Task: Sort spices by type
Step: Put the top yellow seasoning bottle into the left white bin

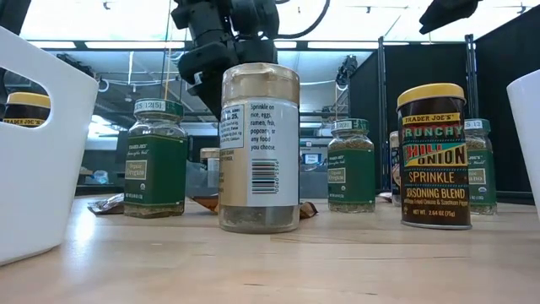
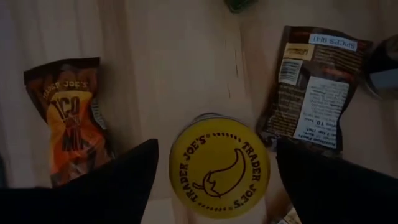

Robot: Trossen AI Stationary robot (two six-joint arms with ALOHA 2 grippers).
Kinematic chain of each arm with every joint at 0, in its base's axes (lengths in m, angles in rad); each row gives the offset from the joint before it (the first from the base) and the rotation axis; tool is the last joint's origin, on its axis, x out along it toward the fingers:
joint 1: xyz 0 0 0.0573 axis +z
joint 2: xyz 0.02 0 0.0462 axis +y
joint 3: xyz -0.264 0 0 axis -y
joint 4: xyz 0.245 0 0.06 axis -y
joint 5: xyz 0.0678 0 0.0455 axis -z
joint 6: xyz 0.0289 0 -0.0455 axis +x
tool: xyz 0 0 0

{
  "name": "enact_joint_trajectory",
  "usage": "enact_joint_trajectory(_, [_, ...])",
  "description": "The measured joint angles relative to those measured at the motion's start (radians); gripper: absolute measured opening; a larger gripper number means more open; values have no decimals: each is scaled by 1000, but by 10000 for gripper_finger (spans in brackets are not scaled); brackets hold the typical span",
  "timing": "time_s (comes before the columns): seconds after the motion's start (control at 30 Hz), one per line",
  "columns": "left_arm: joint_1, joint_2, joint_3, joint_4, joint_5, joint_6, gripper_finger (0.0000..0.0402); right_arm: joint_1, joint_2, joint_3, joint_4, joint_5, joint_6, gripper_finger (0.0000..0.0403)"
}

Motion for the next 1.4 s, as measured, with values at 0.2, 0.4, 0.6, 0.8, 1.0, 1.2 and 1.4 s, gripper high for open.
enact_joint_trajectory(0.2, [0,0,-14,18,5,-1,288,0,0,0,0,0,1,259])
enact_joint_trajectory(0.4, [0,0,-55,20,3,-23,255,0,0,0,0,0,1,258])
enact_joint_trajectory(0.6, [0,-1,-59,27,-13,-38,234,0,0,0,0,1,1,257])
enact_joint_trajectory(0.8, [0,1,-33,8,-28,-76,232,0,0,0,0,1,1,256])
enact_joint_trajectory(1.0, [0,0,49,-32,-43,-120,231,0,0,0,0,1,1,254])
enact_joint_trajectory(1.2, [2,-1,155,-85,-142,-224,230,0,0,0,0,2,1,255])
enact_joint_trajectory(1.4, [-10,-2,298,-249,-148,-289,230,0,0,0,0,2,1,252])
